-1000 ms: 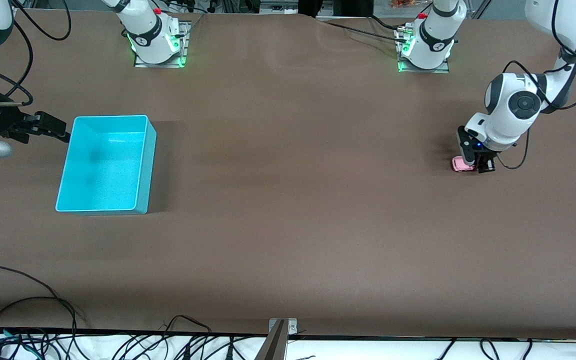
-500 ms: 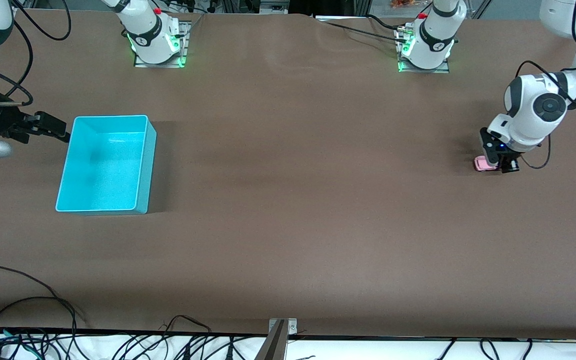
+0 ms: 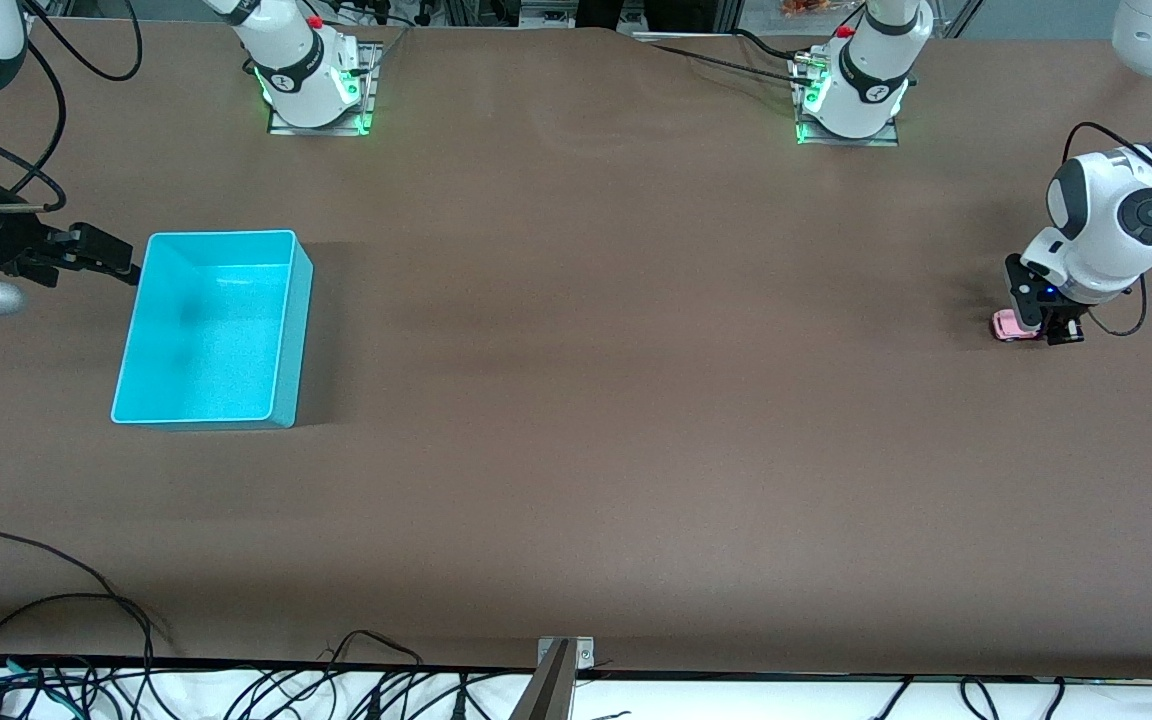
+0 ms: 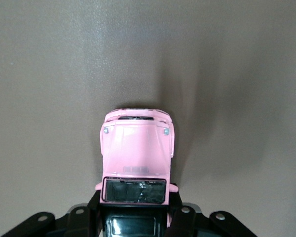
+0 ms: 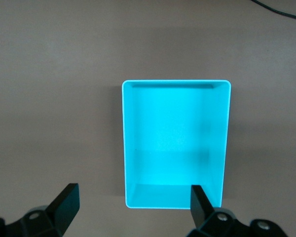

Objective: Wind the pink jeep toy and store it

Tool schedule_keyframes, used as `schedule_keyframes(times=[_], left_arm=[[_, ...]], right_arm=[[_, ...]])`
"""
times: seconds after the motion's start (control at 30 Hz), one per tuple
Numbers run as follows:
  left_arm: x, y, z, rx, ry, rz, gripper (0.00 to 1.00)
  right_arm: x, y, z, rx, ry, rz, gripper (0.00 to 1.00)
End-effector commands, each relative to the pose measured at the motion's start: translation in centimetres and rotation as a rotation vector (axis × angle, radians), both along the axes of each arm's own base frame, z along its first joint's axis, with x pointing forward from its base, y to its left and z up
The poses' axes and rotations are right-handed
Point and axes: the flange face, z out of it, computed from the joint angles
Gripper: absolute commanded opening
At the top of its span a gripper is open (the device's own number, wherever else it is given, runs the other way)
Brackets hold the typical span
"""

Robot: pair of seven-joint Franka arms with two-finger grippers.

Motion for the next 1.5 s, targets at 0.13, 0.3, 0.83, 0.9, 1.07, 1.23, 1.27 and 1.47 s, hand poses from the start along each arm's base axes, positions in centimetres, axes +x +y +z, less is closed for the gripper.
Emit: schedule_keyframes(times=[0.13,0.3,0.83,0.9,1.07,1.23,1.27,1.47], left_arm=[[1.1,-0.5,-2.1,-0.01,0.014,-0.016,0.97],[1.3,-0.4,-1.0,-0.009,0.027,-0.008,1.0],[1.5,-0.4,-0.1,-0.011,0.028,0.001,1.0],[1.6,-0.5,0.0,-0.01,0.026,0.001,1.0],[3.9,-2.8,4.1,-0.001,-0.059,-0.044,1.0],[4.5,-3.5,5.9,0.003,-0.095,-0.059,1.0],[4.7,-3.6,6.5,0.004,-0.107,-0.059,1.0],[5.2,-4.6,9.7,0.007,-0.167,-0.081,1.0]], right_arm=[[0.2,-0.1,0.5,0.009,-0.008,-0.016,1.0],[0.2,-0.1,0.5,0.009,-0.008,-0.016,1.0],[0.2,-0.2,0.5,0.009,-0.008,-0.017,1.0],[0.2,-0.2,0.5,0.008,-0.008,-0.017,1.0],[0.2,-0.2,0.5,0.008,-0.008,-0.017,1.0],[0.2,-0.2,0.5,0.009,-0.008,-0.017,1.0],[0.2,-0.2,0.5,0.008,-0.008,-0.017,1.0],[0.2,-0.2,0.5,0.009,-0.008,-0.017,1.0]])
